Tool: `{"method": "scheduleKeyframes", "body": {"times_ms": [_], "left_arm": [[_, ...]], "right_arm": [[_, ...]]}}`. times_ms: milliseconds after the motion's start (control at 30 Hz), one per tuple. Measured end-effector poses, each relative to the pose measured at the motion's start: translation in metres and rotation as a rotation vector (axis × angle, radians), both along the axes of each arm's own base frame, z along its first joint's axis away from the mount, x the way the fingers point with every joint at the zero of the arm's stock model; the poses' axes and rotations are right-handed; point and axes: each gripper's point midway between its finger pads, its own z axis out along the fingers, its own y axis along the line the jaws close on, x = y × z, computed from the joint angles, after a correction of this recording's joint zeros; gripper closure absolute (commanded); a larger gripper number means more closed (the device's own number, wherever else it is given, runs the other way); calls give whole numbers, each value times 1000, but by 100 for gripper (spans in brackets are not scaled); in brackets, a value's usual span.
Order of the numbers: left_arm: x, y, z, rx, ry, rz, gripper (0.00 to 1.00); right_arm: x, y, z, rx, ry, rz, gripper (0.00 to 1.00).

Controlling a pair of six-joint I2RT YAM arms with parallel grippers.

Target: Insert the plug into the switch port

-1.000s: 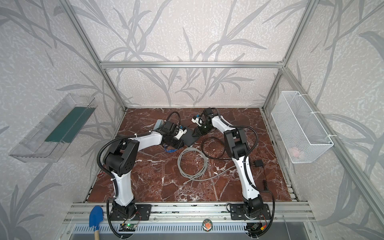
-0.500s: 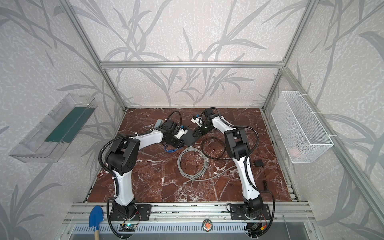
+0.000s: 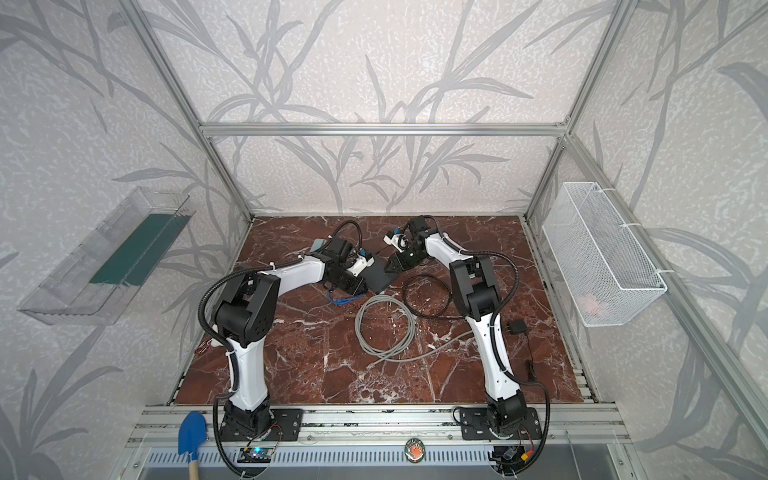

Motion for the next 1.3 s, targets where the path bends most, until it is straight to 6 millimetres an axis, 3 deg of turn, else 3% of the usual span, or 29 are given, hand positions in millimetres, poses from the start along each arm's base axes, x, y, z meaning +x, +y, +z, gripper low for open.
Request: {"method": "scheduleKeyframes", "body": {"times_ms": [200,333,367,400,433,533,700,800,900,1000,1100,1200,1300], "left_arm": [[2,4,4,-37,18,29,57],[3,13,9,-37,35,64,50],[3,16,11,-35,36,71,34],[2,17,15,-34,32,72,10],[2,19,20,-36,28,81,1],[6,25,45,-49,-17,102,1],[19,45,112,-100,-186,184,1],[31,79,150,-113,-330,314,3],[35,133,168,-99,-479,485,2],[29,185,154,-47,-534,640,1],[18,228,125,28,-527,764,1],[3,250,95,88,-516,821,1],[-9,258,74,126,-513,844,1]], "right_arm": [[15,-10,17,25,29,-107,58],[28,-37,31,30,0,-192,53],[29,-47,35,31,-7,-218,51],[29,-53,38,29,-11,-235,40],[28,-61,43,29,-26,-251,5],[26,-83,54,8,-69,-292,1],[7,-99,72,-59,-173,-323,1],[-6,-113,76,-112,-240,-364,1],[-17,-139,70,-188,-314,-440,1],[-26,-167,53,-270,-357,-521,1],[-39,-196,37,-360,-388,-610,1],[-46,-217,36,-422,-435,-679,1],[-47,-230,46,-452,-498,-732,1]]}}
